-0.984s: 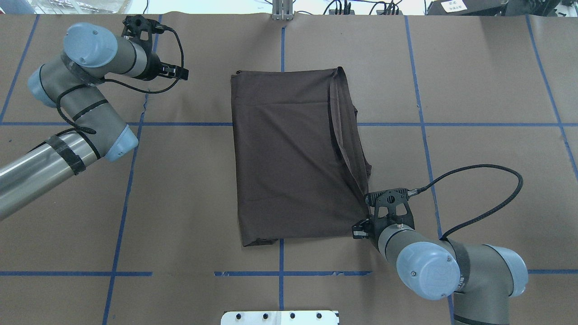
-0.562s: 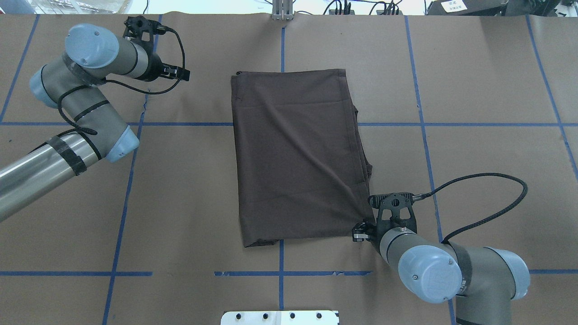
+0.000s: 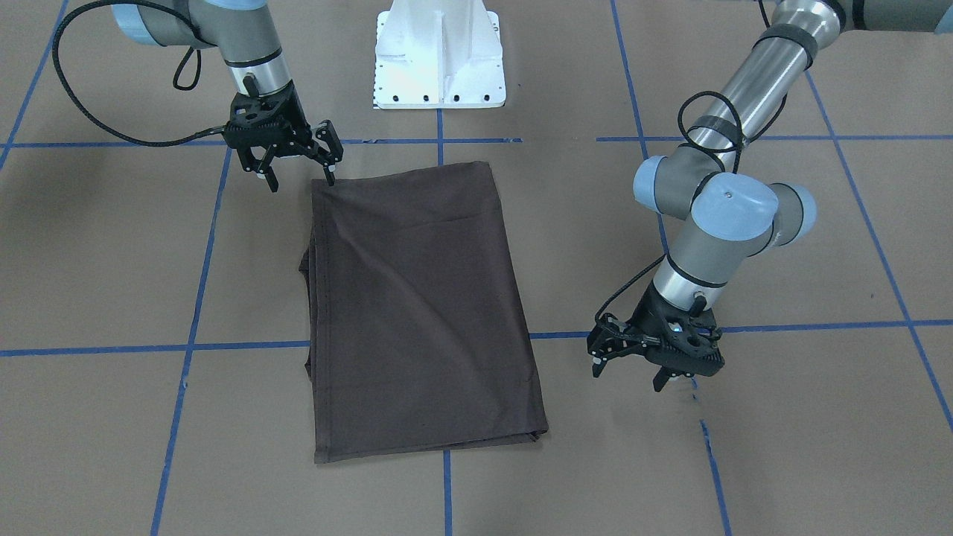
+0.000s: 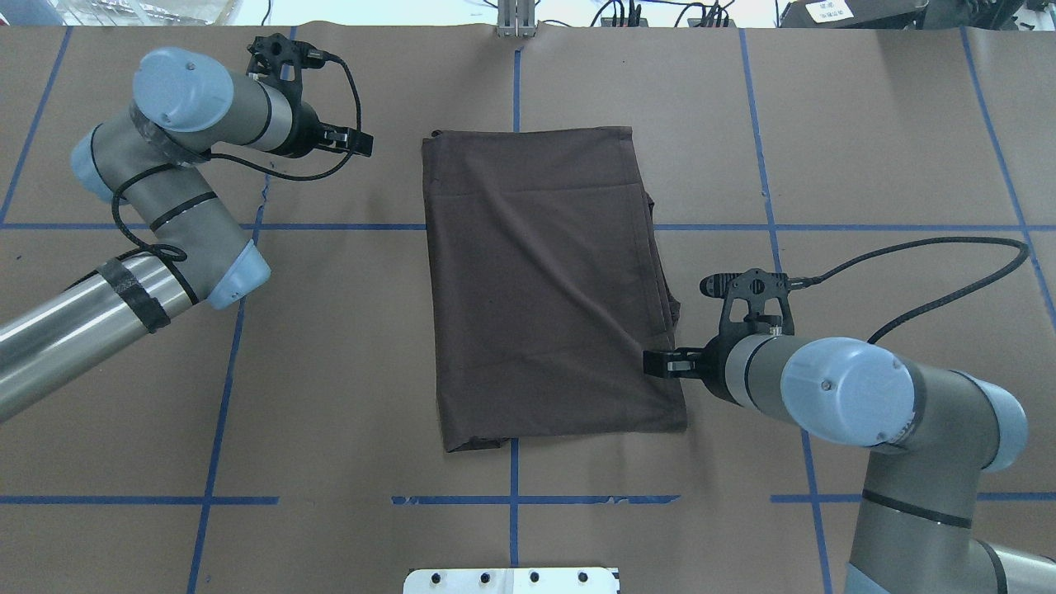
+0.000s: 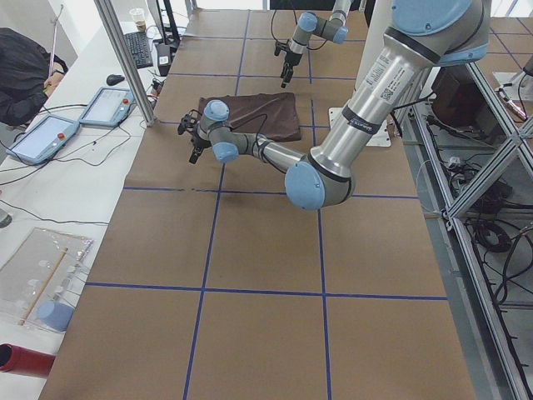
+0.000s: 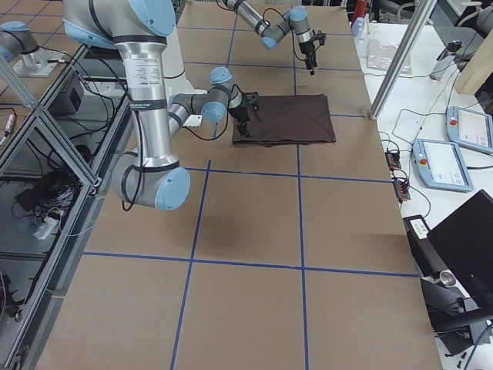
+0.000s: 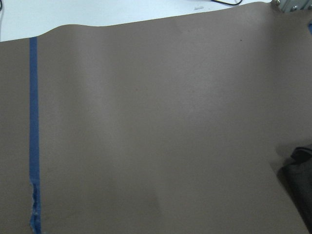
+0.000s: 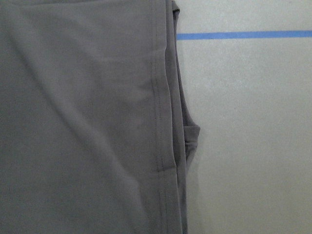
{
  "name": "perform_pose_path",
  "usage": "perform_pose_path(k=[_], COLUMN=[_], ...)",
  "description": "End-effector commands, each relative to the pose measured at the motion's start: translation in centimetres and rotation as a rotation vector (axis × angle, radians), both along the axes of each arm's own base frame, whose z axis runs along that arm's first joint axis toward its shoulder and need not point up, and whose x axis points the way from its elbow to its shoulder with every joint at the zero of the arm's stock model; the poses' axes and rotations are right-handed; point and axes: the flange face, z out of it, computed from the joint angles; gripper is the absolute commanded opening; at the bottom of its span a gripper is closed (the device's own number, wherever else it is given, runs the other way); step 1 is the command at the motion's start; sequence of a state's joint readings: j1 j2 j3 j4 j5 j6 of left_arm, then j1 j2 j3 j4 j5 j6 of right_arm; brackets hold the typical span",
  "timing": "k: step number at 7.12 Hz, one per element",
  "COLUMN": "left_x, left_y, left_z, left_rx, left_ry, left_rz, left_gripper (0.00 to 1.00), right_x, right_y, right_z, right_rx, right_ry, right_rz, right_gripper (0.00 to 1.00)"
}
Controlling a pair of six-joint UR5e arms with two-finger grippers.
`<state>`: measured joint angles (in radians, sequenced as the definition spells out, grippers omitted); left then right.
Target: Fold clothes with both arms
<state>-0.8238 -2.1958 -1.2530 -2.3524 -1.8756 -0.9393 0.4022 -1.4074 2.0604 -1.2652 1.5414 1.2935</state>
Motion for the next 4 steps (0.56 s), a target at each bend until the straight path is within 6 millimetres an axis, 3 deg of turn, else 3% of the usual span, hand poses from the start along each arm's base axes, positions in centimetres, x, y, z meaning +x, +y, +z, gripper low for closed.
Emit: perform_pose_path(k=[1, 2, 3, 4], left_x=[4.6, 4.9, 6.3, 8.1], left_y=[8.8, 14.8, 21.5, 25.7], left_z=[-2.8, -4.8, -5.0, -4.8], left_rx=[-0.173, -0.219, -0.336, -0.392], left_ry=[0.173, 0.261, 0.341, 0.368], left_rz=[0.022, 0.007, -0.042, -0.059], left_gripper=[1.0, 1.0, 0.87, 0.78], right_x=[4.0, 5.1, 5.6, 5.7], right_y=[-2.9, -3.9, -4.3, -4.5], right_z=[0.2, 0.5, 0.5, 0.5], right_rx=[-0.011, -0.034, -0.05, -0.051], right_ry=[-0.154, -0.162, -0.172, -0.172], right_rz=[-0.014, 0.016, 0.033, 0.037], right_gripper=[1.0, 1.0, 1.0, 1.0])
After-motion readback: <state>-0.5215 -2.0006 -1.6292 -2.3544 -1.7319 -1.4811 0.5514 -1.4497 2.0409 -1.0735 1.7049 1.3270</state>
